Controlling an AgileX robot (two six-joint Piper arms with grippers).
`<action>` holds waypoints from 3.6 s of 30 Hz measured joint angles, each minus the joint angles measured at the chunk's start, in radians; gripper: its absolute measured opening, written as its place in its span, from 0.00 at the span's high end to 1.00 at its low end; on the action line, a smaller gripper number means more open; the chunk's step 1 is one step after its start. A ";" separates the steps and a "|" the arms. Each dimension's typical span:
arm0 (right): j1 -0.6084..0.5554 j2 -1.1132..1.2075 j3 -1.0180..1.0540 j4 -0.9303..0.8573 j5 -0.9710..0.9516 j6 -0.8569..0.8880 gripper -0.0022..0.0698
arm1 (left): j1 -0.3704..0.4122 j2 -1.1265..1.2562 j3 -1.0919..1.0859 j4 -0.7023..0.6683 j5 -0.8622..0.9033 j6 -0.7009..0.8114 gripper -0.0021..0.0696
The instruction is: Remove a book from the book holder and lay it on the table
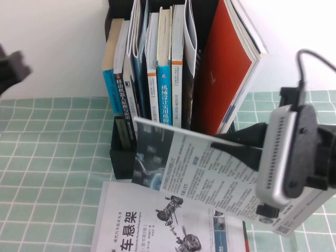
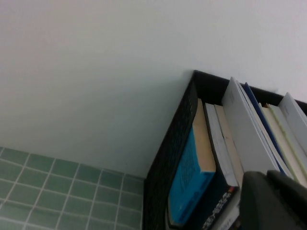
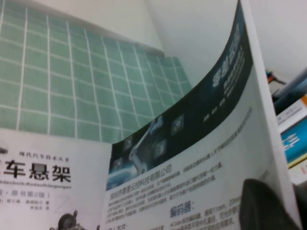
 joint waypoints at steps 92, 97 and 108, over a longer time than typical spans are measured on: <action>0.078 0.538 -0.378 -0.307 -0.338 0.499 0.49 | 0.000 -0.349 0.249 -0.300 -0.182 0.097 0.97; 0.078 0.538 -0.378 -0.307 -0.334 0.524 0.49 | 0.000 -0.349 0.249 -0.321 -0.189 0.121 0.97; 0.078 0.538 -0.378 -0.307 -0.315 0.546 0.68 | 0.000 -0.349 0.249 -0.320 -0.223 0.129 0.97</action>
